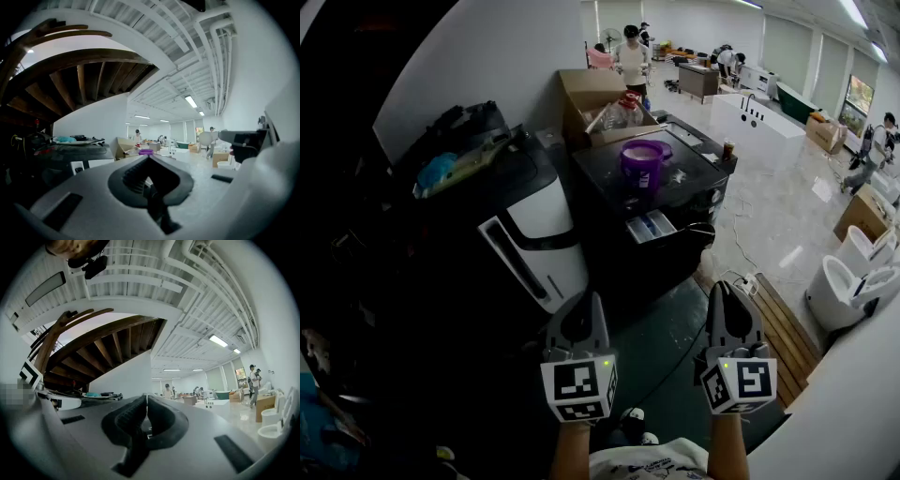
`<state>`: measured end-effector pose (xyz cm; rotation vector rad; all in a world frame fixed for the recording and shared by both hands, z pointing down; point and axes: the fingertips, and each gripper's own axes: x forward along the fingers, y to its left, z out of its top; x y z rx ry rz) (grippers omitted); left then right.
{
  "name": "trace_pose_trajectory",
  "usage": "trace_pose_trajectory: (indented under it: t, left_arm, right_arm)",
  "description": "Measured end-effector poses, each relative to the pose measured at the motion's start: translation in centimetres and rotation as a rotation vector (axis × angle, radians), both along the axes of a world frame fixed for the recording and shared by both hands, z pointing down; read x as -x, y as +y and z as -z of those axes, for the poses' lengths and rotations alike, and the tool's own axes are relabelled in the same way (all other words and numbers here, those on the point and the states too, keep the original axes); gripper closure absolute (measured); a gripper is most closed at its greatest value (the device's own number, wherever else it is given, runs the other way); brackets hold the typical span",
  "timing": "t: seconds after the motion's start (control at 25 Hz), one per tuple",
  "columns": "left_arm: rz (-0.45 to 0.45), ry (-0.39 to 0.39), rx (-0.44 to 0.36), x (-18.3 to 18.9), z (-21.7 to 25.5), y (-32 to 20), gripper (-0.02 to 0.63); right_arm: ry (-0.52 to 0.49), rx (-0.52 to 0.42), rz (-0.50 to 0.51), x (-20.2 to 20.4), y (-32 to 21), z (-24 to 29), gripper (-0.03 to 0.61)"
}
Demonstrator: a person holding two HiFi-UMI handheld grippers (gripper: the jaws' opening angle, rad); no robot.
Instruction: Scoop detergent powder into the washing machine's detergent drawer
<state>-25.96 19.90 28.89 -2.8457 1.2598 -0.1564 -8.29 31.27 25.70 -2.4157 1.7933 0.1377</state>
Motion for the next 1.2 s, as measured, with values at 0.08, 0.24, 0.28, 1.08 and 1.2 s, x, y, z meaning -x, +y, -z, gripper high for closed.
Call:
trace_pose_trajectory:
  t: [0.08, 0.24, 0.28, 1.08, 1.2]
  left_arm:
    - [-0.001, 0.001, -0.002, -0.1, 0.1, -0.5, 0.612]
    - [-0.004, 0.003, -0.004, -0.4, 0.1, -1.6, 0.612]
    - [-0.005, 0.004, -0.005, -0.5, 0.1, -1.9, 0.612]
    - [-0.046, -0.012, 0.01, -3.7, -1.2, -7.7, 0.612]
    - [-0.041, -0.015, 0.015, -5.5, -1.5, -8.5, 0.612]
  right_arm:
    - [0.002, 0.0, 0.0, 0.0, -0.5, 0.1, 0.557]
    - [0.004, 0.001, -0.003, -0.3, -1.6, 0.0, 0.557]
    - [0.004, 0.001, -0.004, -0.3, -1.9, 0.0, 0.557]
    - [-0.023, 0.001, -0.019, -2.4, -6.9, -1.1, 0.557]
    - [-0.021, -0.002, -0.003, -3.9, -7.9, -1.1, 0.557]
